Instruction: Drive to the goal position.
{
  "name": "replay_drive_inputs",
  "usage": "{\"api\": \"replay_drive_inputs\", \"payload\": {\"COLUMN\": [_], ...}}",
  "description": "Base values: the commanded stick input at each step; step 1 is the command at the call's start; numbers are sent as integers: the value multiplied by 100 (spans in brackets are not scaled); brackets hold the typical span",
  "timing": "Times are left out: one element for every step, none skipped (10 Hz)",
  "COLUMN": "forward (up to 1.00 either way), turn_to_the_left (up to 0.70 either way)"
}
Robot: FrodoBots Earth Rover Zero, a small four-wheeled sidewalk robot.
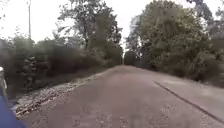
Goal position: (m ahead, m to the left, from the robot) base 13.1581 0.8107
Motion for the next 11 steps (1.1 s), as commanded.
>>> {"api": "replay_drive_inputs", "payload": {"forward": [70, 70, 70, 70, 70, 70, 70, 70, 70, 70, 70], "turn_to_the_left": [2, 2, 2, 2, 2, 2, 2, 2, 2, 0, 0]}}
